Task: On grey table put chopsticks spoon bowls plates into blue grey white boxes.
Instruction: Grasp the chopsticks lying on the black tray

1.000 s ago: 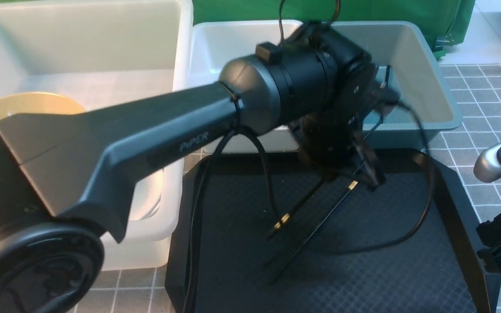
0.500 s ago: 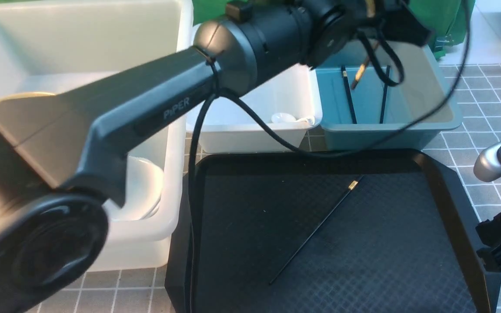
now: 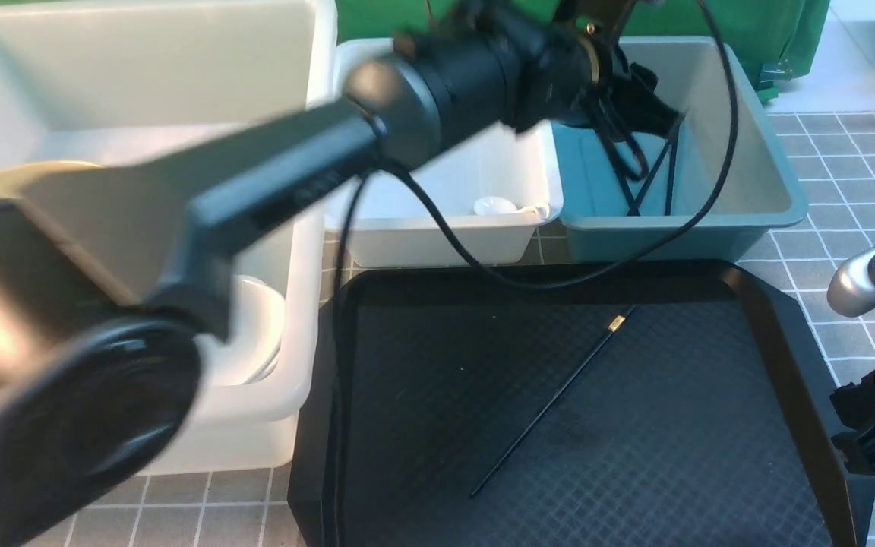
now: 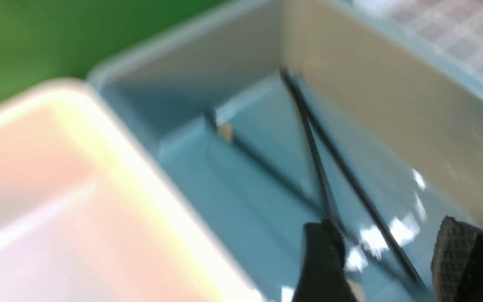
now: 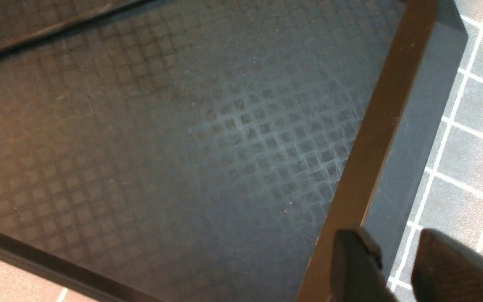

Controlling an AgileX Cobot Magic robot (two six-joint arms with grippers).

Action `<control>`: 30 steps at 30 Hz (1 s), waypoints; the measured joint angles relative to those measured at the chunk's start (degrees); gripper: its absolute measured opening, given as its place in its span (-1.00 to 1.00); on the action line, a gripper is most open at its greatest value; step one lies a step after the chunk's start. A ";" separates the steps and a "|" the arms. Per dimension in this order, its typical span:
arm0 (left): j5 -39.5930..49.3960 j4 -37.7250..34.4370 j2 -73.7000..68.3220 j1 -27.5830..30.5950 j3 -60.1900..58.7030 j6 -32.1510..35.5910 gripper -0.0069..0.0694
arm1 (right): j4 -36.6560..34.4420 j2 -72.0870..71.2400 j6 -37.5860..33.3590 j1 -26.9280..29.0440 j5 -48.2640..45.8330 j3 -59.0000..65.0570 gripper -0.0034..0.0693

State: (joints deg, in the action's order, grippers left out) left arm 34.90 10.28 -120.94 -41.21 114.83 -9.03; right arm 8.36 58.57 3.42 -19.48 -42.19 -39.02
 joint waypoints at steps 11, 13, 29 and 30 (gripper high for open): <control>34.91 -12.19 -0.55 -5.35 -2.21 11.27 0.04 | 0.00 0.00 0.00 0.00 1.04 0.00 -0.25; 34.37 -12.37 -3.52 -5.71 -2.49 11.66 0.04 | 0.00 0.00 0.00 0.00 1.04 0.00 -0.25; 28.94 -9.66 -12.09 -6.01 -2.31 18.88 -0.64 | 0.00 0.00 0.00 0.00 0.93 0.00 -0.25; 28.79 -9.66 -12.09 -6.01 -2.30 18.88 -0.73 | 0.00 0.00 0.00 0.00 0.93 0.00 -0.25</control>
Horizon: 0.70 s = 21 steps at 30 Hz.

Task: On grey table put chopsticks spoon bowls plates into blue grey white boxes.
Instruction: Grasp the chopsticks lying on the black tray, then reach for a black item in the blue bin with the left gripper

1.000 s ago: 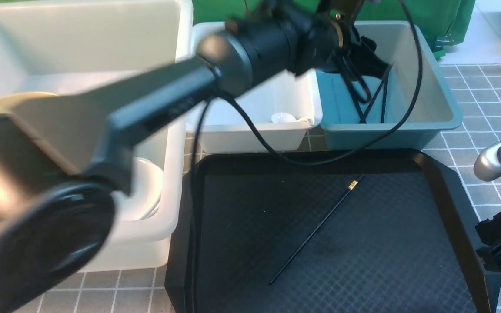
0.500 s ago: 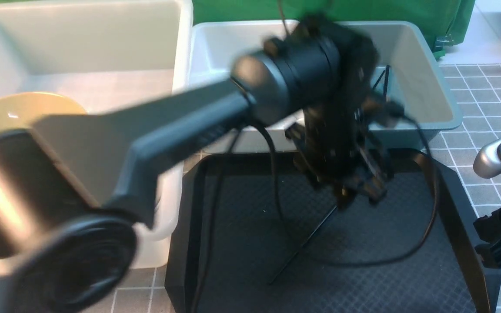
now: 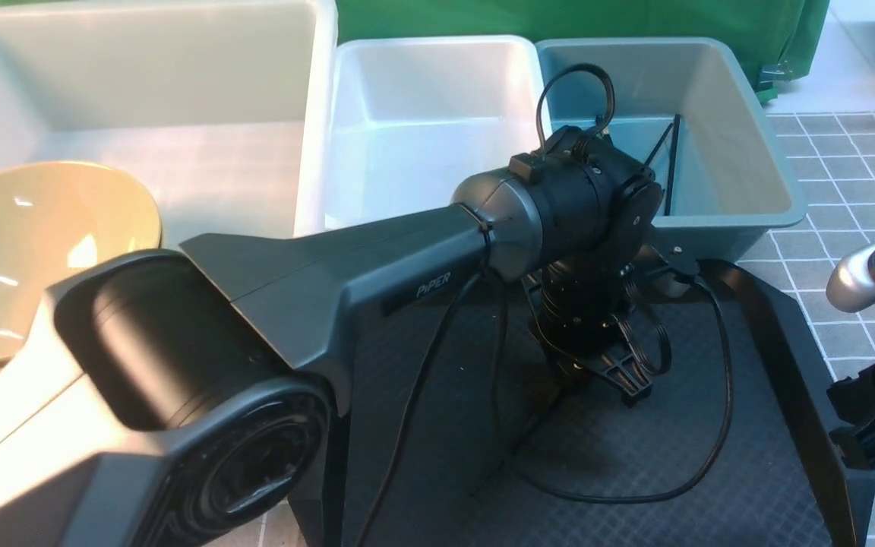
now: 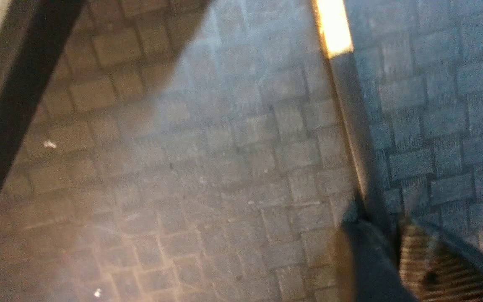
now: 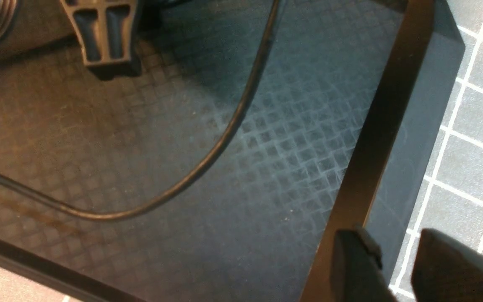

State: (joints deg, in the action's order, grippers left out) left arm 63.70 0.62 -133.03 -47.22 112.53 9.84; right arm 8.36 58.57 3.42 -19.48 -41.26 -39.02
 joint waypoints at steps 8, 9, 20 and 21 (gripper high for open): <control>1.18 -0.01 1.67 0.00 -0.16 -2.80 -0.81 | 0.00 0.00 0.00 0.00 0.00 0.00 -0.25; 1.33 -0.22 2.51 0.00 -0.28 -2.96 -0.81 | 0.00 0.00 0.00 0.00 0.00 0.00 -0.25; -22.71 -0.62 17.90 0.70 -0.27 -3.27 -0.81 | 0.00 0.00 0.00 0.00 -0.11 0.00 -0.25; -28.25 0.15 17.89 1.07 -0.27 -3.27 -0.81 | 0.00 0.00 0.02 0.00 -0.11 0.00 -0.25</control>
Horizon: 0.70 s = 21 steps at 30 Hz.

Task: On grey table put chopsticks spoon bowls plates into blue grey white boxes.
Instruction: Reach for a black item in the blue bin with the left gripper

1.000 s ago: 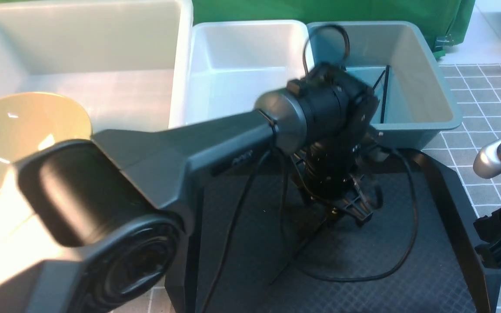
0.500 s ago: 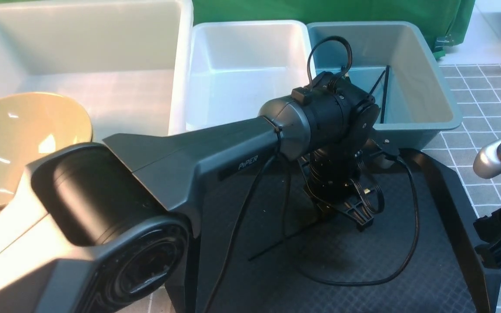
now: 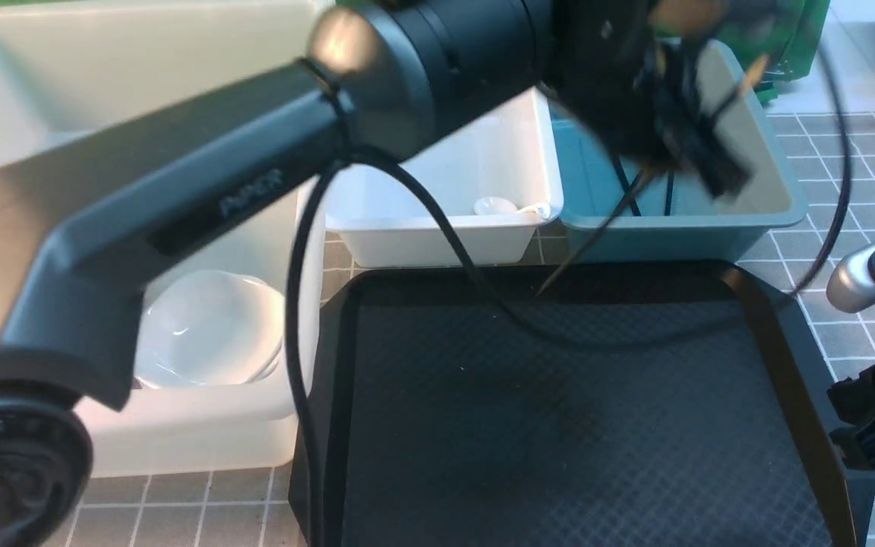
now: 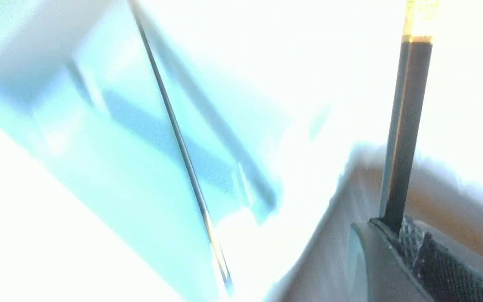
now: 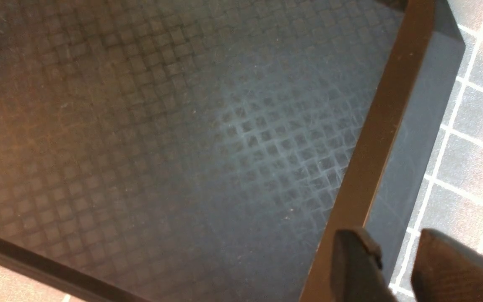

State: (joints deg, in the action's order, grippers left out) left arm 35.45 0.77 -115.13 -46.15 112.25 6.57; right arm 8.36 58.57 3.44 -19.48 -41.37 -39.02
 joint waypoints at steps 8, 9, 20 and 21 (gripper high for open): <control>-39.51 0.81 -8.90 4.33 0.00 -0.12 -0.81 | 0.00 0.00 0.90 0.00 0.00 0.00 -0.25; -44.22 0.70 -11.90 5.26 0.00 -0.19 -0.79 | 0.00 0.00 1.28 0.00 0.00 0.00 -0.25; -4.56 -5.95 -8.21 7.04 5.05 0.17 -0.10 | 0.00 0.00 1.26 0.00 0.17 0.00 -0.25; 1.35 -4.84 -6.29 6.93 6.71 1.51 -0.13 | -0.49 0.00 0.47 0.00 0.09 0.00 -0.25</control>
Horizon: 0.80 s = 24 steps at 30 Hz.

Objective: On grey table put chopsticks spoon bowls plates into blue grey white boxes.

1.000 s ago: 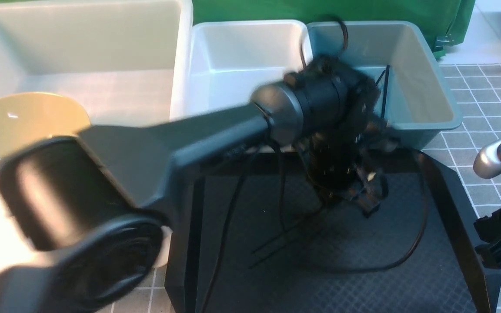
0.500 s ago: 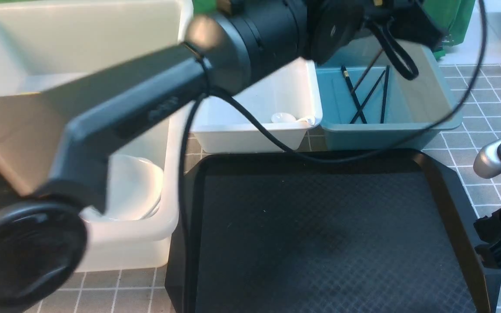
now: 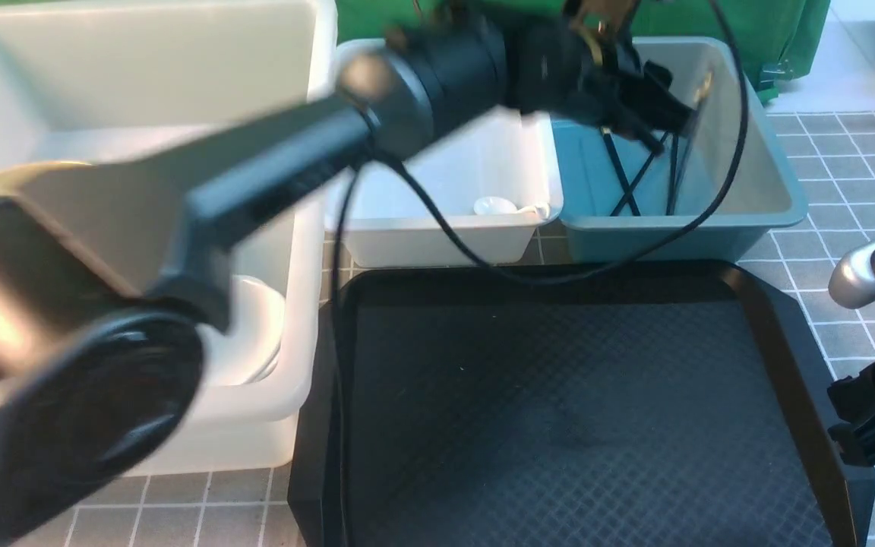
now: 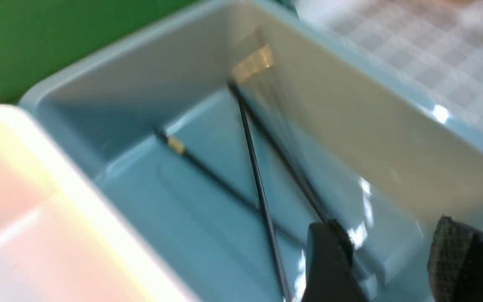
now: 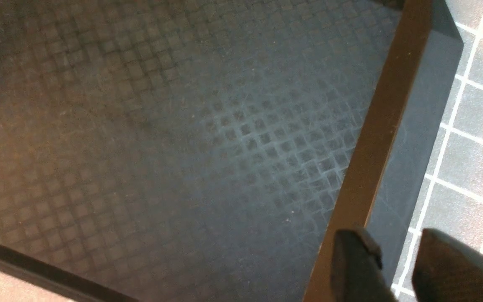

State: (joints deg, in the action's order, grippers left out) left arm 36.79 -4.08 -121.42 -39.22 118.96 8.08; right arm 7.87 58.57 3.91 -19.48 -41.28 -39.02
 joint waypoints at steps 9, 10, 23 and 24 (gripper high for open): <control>24.61 13.16 22.27 -0.27 4.81 4.35 -0.82 | -6.84 -3.51 -11.16 0.00 -0.12 0.00 -0.27; 27.99 14.69 24.93 -0.10 4.64 4.03 -0.84 | -7.05 -5.58 -11.96 0.00 0.38 0.06 -0.30; 8.93 23.54 69.40 4.22 -44.56 -9.13 -0.85 | -7.23 -36.32 -9.52 0.00 17.45 12.80 -0.82; 3.66 26.57 75.82 4.27 -53.23 -11.41 -0.85 | -7.23 -37.98 -8.93 0.00 19.65 14.46 -0.82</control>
State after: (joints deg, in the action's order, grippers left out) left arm 40.45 22.49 -45.60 -34.94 65.72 -3.34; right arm 0.64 20.58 -5.02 -19.48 -21.63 -24.56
